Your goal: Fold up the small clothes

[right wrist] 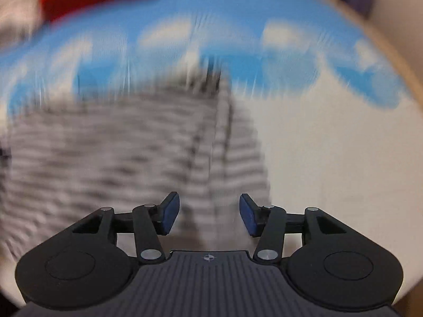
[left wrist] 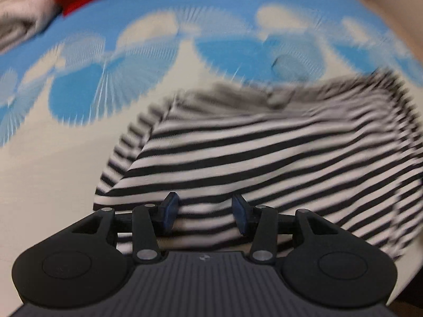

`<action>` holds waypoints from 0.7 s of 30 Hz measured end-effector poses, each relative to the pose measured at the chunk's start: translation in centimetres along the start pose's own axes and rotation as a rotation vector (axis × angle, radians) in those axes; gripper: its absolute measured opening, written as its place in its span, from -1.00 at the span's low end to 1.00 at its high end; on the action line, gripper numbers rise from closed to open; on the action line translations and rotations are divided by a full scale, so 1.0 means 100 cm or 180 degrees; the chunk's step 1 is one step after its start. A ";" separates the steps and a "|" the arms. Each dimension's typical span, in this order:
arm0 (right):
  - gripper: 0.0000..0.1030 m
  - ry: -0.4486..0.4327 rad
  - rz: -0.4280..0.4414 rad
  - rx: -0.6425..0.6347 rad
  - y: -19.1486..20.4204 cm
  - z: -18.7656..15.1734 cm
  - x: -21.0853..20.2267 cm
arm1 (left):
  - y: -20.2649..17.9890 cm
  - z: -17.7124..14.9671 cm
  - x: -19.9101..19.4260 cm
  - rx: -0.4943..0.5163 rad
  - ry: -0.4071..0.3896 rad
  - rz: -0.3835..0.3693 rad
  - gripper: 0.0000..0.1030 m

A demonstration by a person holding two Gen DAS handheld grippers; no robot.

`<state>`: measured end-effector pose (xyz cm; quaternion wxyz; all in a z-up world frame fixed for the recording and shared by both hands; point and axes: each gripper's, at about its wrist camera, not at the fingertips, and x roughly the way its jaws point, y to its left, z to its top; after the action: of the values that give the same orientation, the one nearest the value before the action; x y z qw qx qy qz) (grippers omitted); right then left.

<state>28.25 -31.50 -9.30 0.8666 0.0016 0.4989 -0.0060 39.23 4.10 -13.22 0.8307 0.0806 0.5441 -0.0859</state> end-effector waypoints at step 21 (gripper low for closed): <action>0.01 -0.0194 -0.0122 0.0114 -0.009 -0.030 -0.024 | -0.034 -0.026 -0.033 0.0372 -0.0171 -0.0105 0.14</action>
<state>24.43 -32.38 -8.69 0.8810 0.0074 0.4720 -0.0316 34.78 1.58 -11.34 0.8374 0.1176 0.5169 -0.1333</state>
